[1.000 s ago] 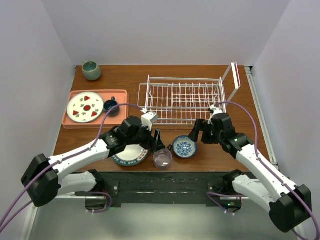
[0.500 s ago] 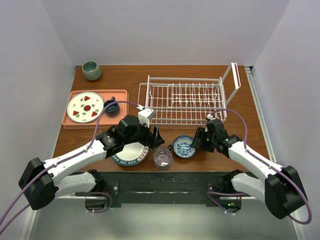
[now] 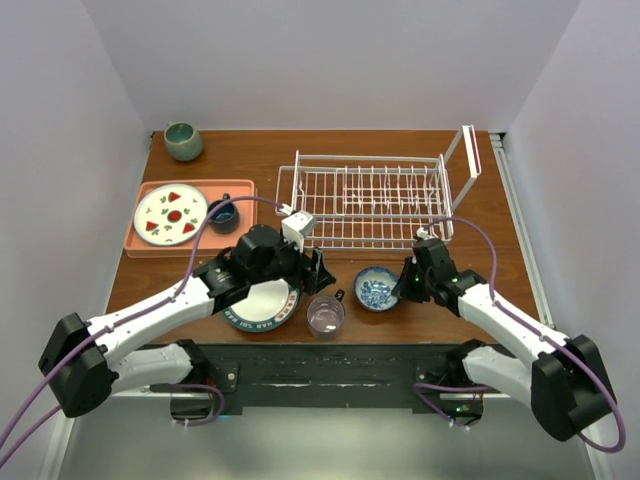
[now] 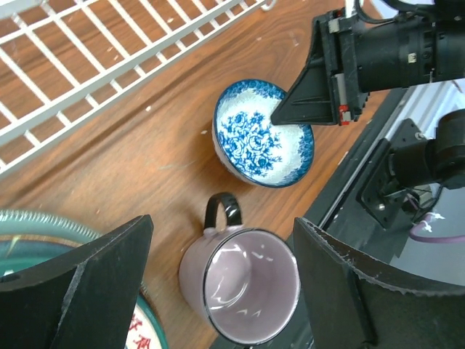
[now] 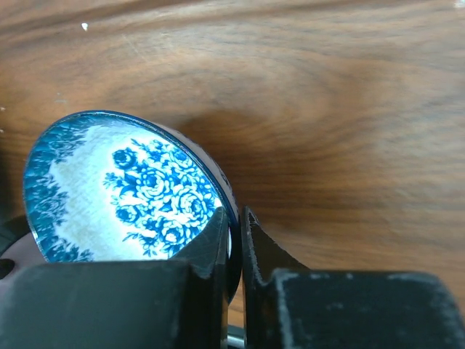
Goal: Load the mixed dishes into the dish rack
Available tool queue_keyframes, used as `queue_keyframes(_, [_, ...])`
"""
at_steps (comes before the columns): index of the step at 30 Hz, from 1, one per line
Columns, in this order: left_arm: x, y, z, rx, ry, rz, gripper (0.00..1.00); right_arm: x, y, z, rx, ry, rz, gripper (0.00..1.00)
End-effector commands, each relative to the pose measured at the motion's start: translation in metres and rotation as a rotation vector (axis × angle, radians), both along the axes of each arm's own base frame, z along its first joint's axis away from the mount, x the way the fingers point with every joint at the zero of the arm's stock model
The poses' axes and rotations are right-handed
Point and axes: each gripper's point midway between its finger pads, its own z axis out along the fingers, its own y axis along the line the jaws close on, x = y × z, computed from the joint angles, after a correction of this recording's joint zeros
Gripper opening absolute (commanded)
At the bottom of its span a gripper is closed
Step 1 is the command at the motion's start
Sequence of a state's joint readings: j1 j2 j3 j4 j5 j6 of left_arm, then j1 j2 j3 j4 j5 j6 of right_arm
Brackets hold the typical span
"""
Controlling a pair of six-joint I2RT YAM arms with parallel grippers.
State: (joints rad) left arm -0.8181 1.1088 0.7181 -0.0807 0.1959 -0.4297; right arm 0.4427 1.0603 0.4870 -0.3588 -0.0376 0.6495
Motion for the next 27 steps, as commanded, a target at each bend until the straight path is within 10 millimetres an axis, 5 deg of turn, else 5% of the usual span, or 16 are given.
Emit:
queue_keyframes(1, [0.004,-0.023,0.045,-0.079,-0.125,-0.086,0.83,0.013,-0.004,0.035,-0.016,-0.082,-0.021,0.00])
queue_keyframes(14, [0.002,-0.069,0.086,-0.044,-0.360,-0.288,0.84,0.022,0.009,0.152,0.081,-0.297,0.067,0.00])
queue_keyframes(18, [-0.006,-0.089,0.106,-0.030,-0.450,-0.357,0.83,0.036,0.015,0.166,0.076,-0.314,0.082,0.00])
queue_keyframes(27, [0.007,-0.113,0.098,0.110,-0.581,-0.385,0.80,0.050,0.025,0.177,0.045,-0.288,0.125,0.00])
